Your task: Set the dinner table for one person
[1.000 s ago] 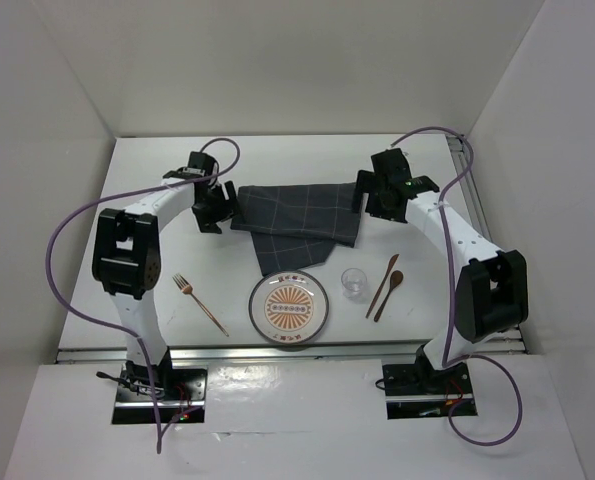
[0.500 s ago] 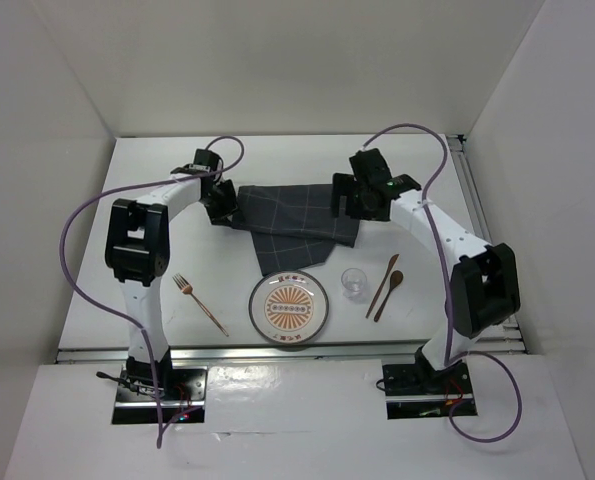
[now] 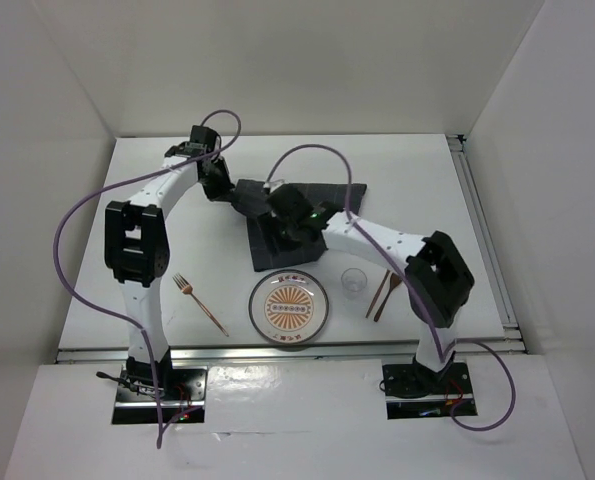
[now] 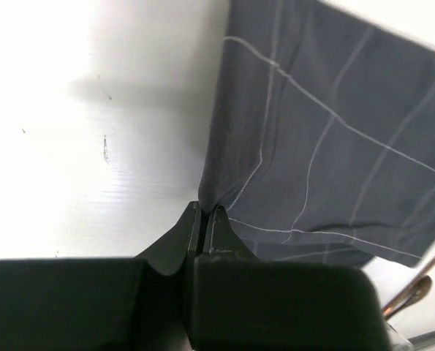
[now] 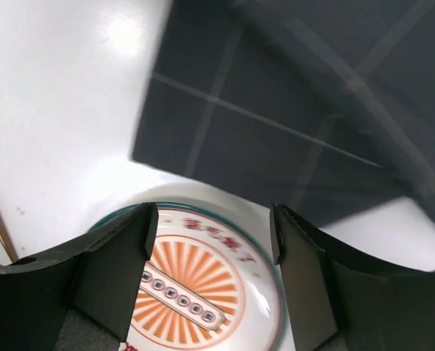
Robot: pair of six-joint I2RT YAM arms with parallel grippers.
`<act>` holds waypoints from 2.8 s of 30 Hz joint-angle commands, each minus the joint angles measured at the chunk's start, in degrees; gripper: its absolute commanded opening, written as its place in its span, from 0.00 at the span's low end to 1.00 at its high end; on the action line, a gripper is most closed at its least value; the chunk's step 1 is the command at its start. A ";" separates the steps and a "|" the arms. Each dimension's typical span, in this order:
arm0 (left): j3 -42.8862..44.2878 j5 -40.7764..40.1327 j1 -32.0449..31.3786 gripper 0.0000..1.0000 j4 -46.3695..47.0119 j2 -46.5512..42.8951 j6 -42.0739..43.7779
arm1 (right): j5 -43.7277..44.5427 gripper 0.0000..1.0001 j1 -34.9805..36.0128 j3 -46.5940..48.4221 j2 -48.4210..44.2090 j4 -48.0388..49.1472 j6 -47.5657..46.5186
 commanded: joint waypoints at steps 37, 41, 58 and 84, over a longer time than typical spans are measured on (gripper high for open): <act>18.71 22.51 9.26 0.00 -0.14 -1.83 -16.27 | 26.40 0.00 -5.19 5.24 8.35 7.83 4.17; 14.49 28.59 11.36 0.00 11.55 -5.51 -26.56 | 25.69 0.00 -12.24 8.66 3.42 11.01 -2.44; -26.75 27.01 13.74 0.00 26.88 -36.81 -46.80 | 29.91 0.00 -12.34 -3.83 -17.41 13.56 -5.07; -24.72 28.24 18.93 0.00 32.57 -43.76 -60.24 | 31.67 0.00 -12.96 11.20 -22.00 16.89 -14.03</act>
